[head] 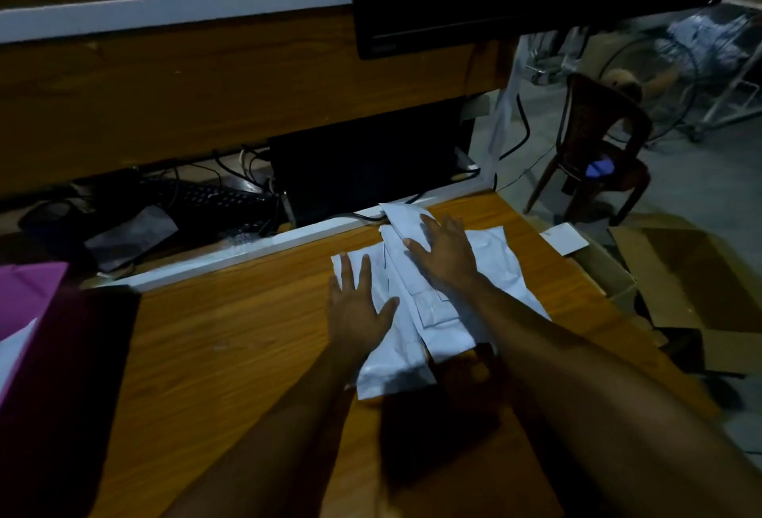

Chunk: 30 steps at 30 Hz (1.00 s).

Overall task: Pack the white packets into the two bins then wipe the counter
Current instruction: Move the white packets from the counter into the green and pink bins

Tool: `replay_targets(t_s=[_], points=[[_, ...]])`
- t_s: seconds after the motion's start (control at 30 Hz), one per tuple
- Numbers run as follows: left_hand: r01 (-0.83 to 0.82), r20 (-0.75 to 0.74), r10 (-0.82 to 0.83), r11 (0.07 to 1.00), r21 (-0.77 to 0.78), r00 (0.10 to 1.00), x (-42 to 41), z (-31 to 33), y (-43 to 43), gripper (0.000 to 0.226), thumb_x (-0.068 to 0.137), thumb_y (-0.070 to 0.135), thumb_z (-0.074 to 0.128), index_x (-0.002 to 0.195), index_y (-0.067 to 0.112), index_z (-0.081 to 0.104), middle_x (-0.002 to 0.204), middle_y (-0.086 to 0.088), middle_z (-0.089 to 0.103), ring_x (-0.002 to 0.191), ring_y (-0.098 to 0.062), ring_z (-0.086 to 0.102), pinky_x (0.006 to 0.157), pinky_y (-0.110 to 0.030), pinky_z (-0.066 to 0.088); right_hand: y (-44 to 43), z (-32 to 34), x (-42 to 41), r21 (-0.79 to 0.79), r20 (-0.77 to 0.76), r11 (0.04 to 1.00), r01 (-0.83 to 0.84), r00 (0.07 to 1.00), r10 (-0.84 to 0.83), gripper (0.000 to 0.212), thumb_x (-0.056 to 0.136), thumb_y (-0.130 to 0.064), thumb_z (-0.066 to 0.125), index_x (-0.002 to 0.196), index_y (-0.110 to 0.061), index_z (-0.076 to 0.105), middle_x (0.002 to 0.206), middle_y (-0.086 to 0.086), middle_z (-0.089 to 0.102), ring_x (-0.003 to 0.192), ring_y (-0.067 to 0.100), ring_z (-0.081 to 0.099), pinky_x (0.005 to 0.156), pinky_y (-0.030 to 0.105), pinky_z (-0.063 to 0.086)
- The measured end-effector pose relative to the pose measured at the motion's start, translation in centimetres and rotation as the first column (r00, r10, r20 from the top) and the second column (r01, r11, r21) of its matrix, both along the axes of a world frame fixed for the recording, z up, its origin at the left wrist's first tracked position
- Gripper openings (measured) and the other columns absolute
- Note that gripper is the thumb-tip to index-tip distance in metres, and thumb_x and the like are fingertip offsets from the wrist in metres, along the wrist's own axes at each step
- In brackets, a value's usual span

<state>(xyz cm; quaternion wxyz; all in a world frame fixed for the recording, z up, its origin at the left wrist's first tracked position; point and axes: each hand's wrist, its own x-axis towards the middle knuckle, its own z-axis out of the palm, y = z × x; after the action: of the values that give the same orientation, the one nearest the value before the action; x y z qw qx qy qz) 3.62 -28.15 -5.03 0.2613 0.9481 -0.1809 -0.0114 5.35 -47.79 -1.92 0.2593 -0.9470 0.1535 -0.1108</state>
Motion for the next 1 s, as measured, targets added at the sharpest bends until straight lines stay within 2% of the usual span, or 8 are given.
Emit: replay_targets(t_s=[0.13,0.2,0.33,0.47,0.63,0.8,0.9,1.0], points=[[0.008,0.028,-0.005,0.992,-0.125,1.0,0.1,-1.2,0.3,0.066,0.096,0.046,0.041,0.155,0.026,0.017,0.163,-0.012,-0.001,0.147,-0.038,0.012,0.118,-0.051,0.02,-0.2,-2.4,2.2,-0.061,-0.129,0.998,-0.006,0.992,-0.002,0.058,0.096,-0.055,0.041,0.149,-0.031,0.032,0.158,0.014,0.021,0.142,0.039,0.023,0.112,0.049,0.029],[-0.006,0.028,0.012,0.98,-0.2,1.0,0.1,-1.2,0.4,0.061,0.099,0.033,0.048,0.154,0.025,0.022,0.163,-0.01,0.002,0.147,-0.037,0.015,0.117,-0.046,0.023,-0.1,-3.3,2.5,-0.043,-0.143,0.999,0.018,0.989,-0.024,0.05,0.1,-0.043,0.041,0.148,-0.03,0.035,0.157,0.014,0.024,0.137,0.037,0.032,0.11,0.046,0.032],[0.021,0.1,0.002,0.972,-0.235,0.995,0.2,-0.6,1.2,0.054,0.1,0.026,0.047,0.151,0.021,0.03,0.162,-0.009,0.009,0.146,-0.032,0.02,0.115,-0.037,0.023,0.1,-2.4,2.3,-0.034,-0.009,0.994,0.106,0.994,-0.106,0.041,0.101,-0.022,0.043,0.142,-0.021,0.046,0.142,0.018,0.048,0.122,0.038,0.048,0.099,0.044,0.045],[0.018,0.175,0.028,0.967,-0.254,0.984,0.6,2.0,2.4,0.053,0.1,0.022,0.048,0.151,0.021,0.032,0.163,-0.007,0.01,0.145,-0.031,0.022,0.111,-0.034,0.026,0.7,0.6,1.5,-0.029,0.139,0.989,0.144,0.98,-0.139,0.04,0.099,-0.016,0.047,0.139,-0.016,0.051,0.136,0.02,0.054,0.116,0.04,0.052,0.091,0.045,0.051],[0.042,0.249,0.048,0.938,-0.344,0.967,-0.7,6.5,6.2,0.054,0.101,0.022,0.046,0.152,0.025,0.028,0.163,0.003,0.005,0.149,-0.021,0.015,0.114,-0.032,0.025,4.8,5.6,-1.9,0.245,0.333,0.964,0.101,0.925,-0.182,0.039,0.101,-0.016,0.044,0.14,-0.012,0.05,0.146,0.016,0.045,0.132,0.038,0.042,0.103,0.046,0.044],[0.052,0.291,0.068,0.92,-0.388,0.954,-5.6,9.6,12.0,0.055,0.101,0.013,0.047,0.151,0.028,0.03,0.164,0.006,0.005,0.149,-0.014,0.011,0.115,-0.023,0.021,13.7,8.7,-9.5,0.476,0.326,0.876,0.077,0.91,-0.257,0.046,0.098,-0.017,0.047,0.144,-0.018,0.043,0.15,0.009,0.041,0.138,0.027,0.036,0.111,0.038,0.034],[0.018,0.305,0.112,0.919,-0.393,0.946,-8.9,10.8,16.5,0.058,0.098,0.007,0.049,0.15,0.028,0.033,0.164,0.006,0.006,0.147,-0.005,0.011,0.11,-0.006,0.015,19.9,9.0,-13.8,0.542,0.297,0.838,0.062,0.919,-0.26,0.051,0.095,-0.017,0.051,0.145,-0.021,0.042,0.149,0.003,0.042,0.137,0.021,0.038,0.105,0.029,0.037],[-0.017,0.309,0.147,0.922,-0.387,0.94,-11.8,12.0,21.4,0.06,0.096,0.004,0.052,0.149,0.025,0.035,0.164,0.002,0.009,0.146,-0.001,0.009,0.11,-0.006,0.015,25.7,8.4,-16.8,0.553,0.26,0.832,0.047,0.939,-0.226,0.054,0.093,-0.017,0.053,0.145,-0.024,0.042,0.15,0.001,0.041,0.138,0.019,0.037,0.105,0.03,0.034]])
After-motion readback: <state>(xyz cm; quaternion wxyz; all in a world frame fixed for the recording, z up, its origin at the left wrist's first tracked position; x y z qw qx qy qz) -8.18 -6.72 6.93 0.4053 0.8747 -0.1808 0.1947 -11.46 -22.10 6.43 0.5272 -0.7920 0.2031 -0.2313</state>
